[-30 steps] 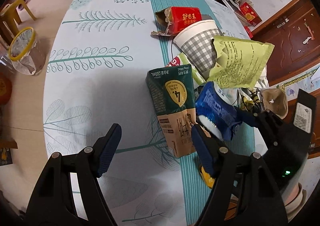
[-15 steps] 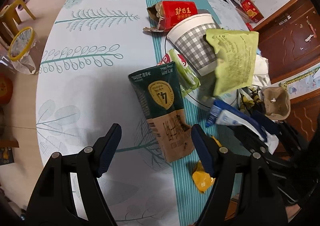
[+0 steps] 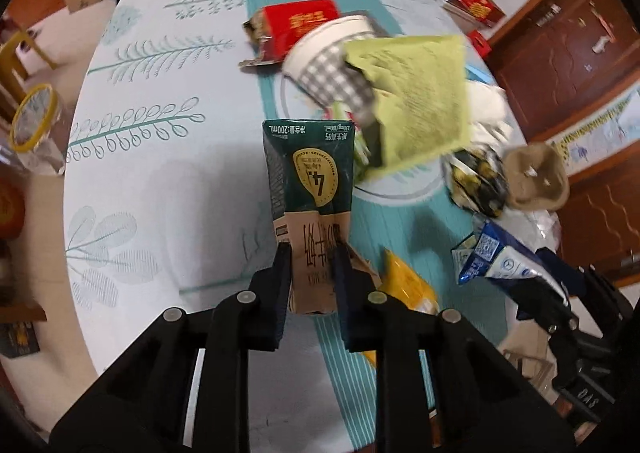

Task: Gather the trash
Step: 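Grasp the green milk carton with left tool while right tool grasps blue snack bag, then carry carton and blue bag to the floor bin and open both tools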

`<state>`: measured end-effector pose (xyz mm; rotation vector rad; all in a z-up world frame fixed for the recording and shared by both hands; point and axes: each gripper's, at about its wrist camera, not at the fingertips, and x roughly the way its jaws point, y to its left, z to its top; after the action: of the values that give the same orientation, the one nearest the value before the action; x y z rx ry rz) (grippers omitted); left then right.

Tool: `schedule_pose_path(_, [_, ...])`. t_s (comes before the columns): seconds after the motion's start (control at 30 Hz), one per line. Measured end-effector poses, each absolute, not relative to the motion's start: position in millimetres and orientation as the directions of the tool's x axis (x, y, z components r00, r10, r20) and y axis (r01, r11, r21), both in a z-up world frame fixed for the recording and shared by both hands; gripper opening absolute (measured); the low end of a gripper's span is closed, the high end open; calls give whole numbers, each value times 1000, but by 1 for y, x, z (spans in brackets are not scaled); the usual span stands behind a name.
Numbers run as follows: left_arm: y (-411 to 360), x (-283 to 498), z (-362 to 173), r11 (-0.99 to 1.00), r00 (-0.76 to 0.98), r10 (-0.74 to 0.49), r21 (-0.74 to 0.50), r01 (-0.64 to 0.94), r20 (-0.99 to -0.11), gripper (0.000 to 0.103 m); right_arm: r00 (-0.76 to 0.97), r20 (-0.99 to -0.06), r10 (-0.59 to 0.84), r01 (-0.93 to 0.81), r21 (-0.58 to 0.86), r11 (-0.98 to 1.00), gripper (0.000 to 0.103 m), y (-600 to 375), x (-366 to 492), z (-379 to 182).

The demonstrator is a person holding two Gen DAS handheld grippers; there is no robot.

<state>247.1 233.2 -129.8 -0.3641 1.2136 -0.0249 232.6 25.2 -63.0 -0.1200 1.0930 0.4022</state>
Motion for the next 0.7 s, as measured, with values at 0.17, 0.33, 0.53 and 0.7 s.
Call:
schedule_pose_path(0.17, [205, 215, -94, 958, 387, -238, -280, -56, -891, 17, 433, -863, 260, -310, 128, 942, 54, -11, 191, -45])
schedule_pose_path(0.33, [169, 179, -58, 967, 436, -252, -245, 74, -864, 17, 453, -859, 236, -189, 167, 968, 54, -63, 139, -43])
schedule_pose_path(0.53, [93, 139, -47, 926, 371, -343, -245, 286, -863, 17, 435, -881, 185, -13, 199, 980, 54, -127, 78, -74])
schedule_pose_path(0.7, [17, 107, -80, 863, 248, -352, -211, 459, -903, 17, 376, -917, 136, 145, 203, 968, 54, -174, 38, -124])
